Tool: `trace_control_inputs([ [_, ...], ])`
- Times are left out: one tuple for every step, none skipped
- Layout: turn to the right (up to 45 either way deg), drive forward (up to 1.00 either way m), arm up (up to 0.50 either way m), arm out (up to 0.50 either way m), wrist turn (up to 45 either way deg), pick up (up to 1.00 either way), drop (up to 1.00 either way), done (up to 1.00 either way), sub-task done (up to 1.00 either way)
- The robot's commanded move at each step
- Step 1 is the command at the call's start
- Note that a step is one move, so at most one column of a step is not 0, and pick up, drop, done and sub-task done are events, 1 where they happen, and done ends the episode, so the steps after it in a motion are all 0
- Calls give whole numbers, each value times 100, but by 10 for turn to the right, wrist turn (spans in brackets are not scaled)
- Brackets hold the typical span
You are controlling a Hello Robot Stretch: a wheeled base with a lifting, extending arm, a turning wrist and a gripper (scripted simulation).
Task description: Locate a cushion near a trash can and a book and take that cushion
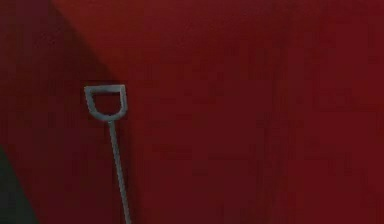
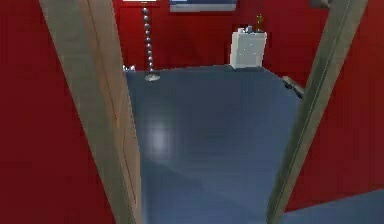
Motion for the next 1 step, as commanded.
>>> trace_control_inputs([
  [450, 0, 0, 0, 0, 0, 0, 0, 0],
])
